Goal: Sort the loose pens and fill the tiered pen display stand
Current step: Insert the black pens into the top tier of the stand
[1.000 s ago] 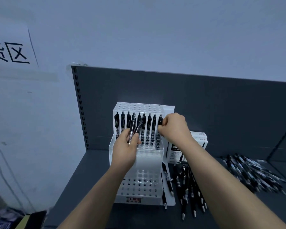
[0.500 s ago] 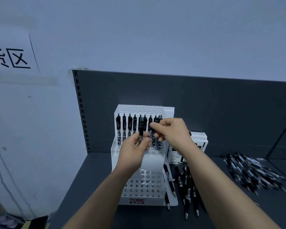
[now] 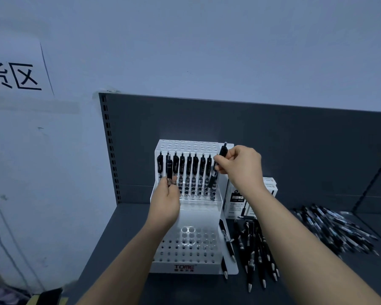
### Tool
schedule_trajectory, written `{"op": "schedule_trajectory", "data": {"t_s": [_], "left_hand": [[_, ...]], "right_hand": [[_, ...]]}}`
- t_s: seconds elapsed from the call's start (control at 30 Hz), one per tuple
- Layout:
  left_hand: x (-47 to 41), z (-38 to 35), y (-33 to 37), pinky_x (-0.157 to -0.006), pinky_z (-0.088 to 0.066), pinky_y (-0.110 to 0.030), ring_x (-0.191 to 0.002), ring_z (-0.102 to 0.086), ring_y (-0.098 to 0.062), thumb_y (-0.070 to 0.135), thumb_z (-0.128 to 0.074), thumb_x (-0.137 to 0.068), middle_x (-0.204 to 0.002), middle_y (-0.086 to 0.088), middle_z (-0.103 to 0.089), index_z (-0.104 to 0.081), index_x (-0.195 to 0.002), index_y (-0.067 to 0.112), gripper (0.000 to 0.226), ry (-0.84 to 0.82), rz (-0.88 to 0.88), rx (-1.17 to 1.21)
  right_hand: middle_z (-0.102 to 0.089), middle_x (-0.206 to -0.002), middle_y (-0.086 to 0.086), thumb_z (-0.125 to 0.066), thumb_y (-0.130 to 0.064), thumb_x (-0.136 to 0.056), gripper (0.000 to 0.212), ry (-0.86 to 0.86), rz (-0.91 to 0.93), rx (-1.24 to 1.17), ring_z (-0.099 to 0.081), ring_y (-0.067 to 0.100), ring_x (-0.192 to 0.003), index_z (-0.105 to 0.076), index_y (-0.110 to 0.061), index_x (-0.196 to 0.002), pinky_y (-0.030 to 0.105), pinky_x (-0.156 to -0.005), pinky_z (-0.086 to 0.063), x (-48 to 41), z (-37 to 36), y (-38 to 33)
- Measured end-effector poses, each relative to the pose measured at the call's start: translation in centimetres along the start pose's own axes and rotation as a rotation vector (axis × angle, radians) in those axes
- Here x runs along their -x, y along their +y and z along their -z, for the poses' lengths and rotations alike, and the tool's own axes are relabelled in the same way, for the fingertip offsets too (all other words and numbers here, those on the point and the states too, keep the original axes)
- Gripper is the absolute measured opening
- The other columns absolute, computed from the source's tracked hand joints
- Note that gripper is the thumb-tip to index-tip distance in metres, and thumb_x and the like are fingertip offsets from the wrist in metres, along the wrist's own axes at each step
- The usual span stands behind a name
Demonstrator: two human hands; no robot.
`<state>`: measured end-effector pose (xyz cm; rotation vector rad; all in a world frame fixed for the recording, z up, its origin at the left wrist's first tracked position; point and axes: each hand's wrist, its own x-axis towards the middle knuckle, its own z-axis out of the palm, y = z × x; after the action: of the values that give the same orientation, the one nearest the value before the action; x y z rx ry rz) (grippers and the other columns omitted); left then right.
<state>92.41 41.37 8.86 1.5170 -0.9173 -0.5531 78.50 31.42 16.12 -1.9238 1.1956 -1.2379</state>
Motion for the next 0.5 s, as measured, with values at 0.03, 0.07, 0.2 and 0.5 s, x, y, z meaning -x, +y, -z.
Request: {"op": "schedule_trajectory", "data": {"t_s": [0.03, 0.07, 0.2, 0.5], "left_hand": [[0.0, 0.0, 0.0, -0.066, -0.037, -0.037, -0.07, -0.04, -0.019, 0.016, -0.03, -0.102, -0.077, -0.005, -0.043, -0.049, -0.111, 0.014, 0.021, -0.003, 0.001, 0.011], [0.0, 0.1, 0.0, -0.065, -0.038, -0.037, -0.07, -0.041, -0.019, 0.014, -0.029, -0.102, -0.079, -0.005, -0.045, -0.048, -0.109, 0.014, 0.02, -0.003, -0.011, 0.008], [0.0, 0.2, -0.1, -0.071, -0.047, -0.038, -0.069, -0.047, -0.014, 0.016, -0.029, -0.103, -0.087, -0.005, -0.054, -0.047, -0.095, 0.014, 0.019, -0.002, -0.054, 0.017], [-0.4, 0.7, -0.3, -0.075, -0.052, -0.027, -0.074, -0.056, -0.011, 0.018, -0.045, -0.101, -0.086, -0.003, -0.064, -0.059, -0.1, 0.009, 0.017, -0.001, -0.1, 0.097]], "right_hand": [[-0.07, -0.059, 0.006, -0.071, -0.009, -0.083, 0.023, -0.007, 0.008, 0.021, -0.071, 0.013, -0.059, -0.059, 0.005, -0.07, 0.034, -0.069, -0.06, -0.1, -0.1, -0.1], [-0.07, -0.06, 0.008, -0.071, -0.008, -0.082, 0.024, -0.018, 0.016, 0.041, -0.071, 0.015, -0.06, -0.059, 0.009, -0.07, 0.038, -0.071, -0.06, -0.2, -0.3, -0.1], [-0.07, -0.062, 0.014, -0.074, -0.013, -0.079, 0.03, -0.065, 0.054, 0.187, -0.071, 0.024, -0.064, -0.059, 0.009, -0.064, 0.04, -0.069, -0.059, -0.1, -1.5, 0.1], [-0.068, -0.058, 0.014, -0.071, -0.034, -0.081, 0.043, -0.136, 0.006, 0.442, -0.068, 0.027, -0.062, -0.066, 0.001, -0.057, 0.037, -0.065, -0.059, 0.0, -2.8, 1.2]]}}
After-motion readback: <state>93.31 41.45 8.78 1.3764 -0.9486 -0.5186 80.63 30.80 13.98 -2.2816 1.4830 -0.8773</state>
